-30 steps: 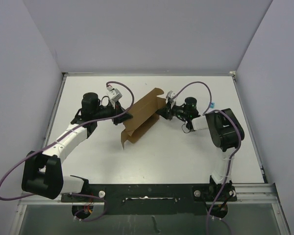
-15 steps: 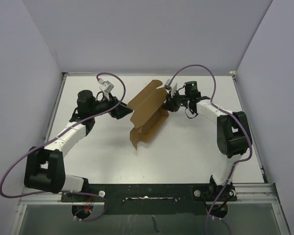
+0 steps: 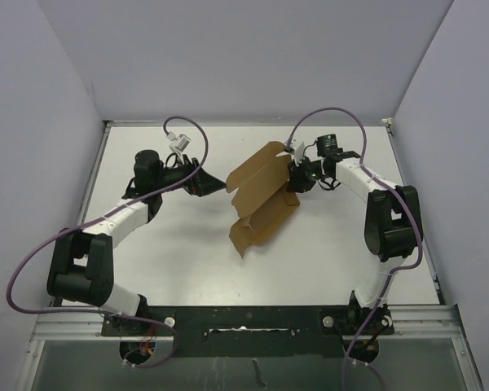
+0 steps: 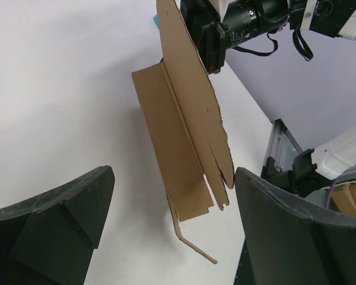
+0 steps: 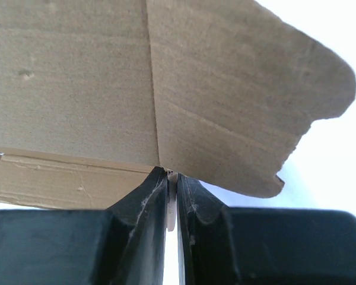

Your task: Fold the paper box

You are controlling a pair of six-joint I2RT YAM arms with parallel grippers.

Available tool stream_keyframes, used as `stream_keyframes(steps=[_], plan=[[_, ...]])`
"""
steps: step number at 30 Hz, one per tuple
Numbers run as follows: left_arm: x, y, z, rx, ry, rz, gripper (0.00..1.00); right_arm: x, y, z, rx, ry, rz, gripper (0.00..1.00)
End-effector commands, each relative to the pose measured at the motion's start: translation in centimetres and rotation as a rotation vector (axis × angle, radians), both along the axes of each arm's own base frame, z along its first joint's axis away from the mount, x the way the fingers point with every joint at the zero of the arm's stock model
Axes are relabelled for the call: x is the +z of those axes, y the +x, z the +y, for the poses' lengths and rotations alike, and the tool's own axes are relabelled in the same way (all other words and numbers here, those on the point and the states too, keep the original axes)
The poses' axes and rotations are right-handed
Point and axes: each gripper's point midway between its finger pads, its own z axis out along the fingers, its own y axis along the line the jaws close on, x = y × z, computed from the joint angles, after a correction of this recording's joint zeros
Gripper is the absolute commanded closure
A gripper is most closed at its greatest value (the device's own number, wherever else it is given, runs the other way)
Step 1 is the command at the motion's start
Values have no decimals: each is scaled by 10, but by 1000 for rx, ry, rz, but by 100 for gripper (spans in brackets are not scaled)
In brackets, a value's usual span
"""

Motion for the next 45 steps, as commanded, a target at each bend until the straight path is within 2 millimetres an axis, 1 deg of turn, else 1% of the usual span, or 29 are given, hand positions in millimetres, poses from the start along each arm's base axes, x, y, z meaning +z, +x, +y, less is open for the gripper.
stream_keyframes(steps=[1,4,5,9,10,13,15,17,18,19,26,30,33,41,45], plan=[[33,1,-18,-72,-97,-34,18,32,5,-6,-11,-22,-58,100],[26,-2,-30,-80,-88,-6,19,28,5,-6,-5,-40,-50,100],[21,-3,-35,-80,-77,2,21,26,4,-5,-2,-45,-45,100],[4,-1,-42,-63,-19,42,35,20,4,-3,11,-82,-30,100],[2,0,-43,-61,-13,50,41,19,4,-3,14,-92,-26,100],[-4,1,-47,-61,0,65,54,16,3,0,29,-122,-27,100],[-10,1,-48,-62,23,87,69,15,1,5,48,-146,-29,100],[-15,2,-48,-62,42,106,88,14,1,6,53,-171,-34,99],[-19,3,-48,-59,50,116,95,13,1,6,53,-182,-34,99],[-20,3,-48,-59,57,123,100,11,2,6,51,-196,-33,98],[-35,7,-46,-41,83,172,100,-12,6,2,25,-260,-9,96],[-46,8,-45,-27,99,203,100,-24,5,3,27,-278,3,91],[-50,10,-45,-21,105,215,100,-32,3,3,36,-290,18,88],[-55,15,-39,14,124,223,100,-38,0,-3,50,-314,28,77],[-55,17,-36,23,124,220,100,-40,-2,-5,55,-326,32,75]])
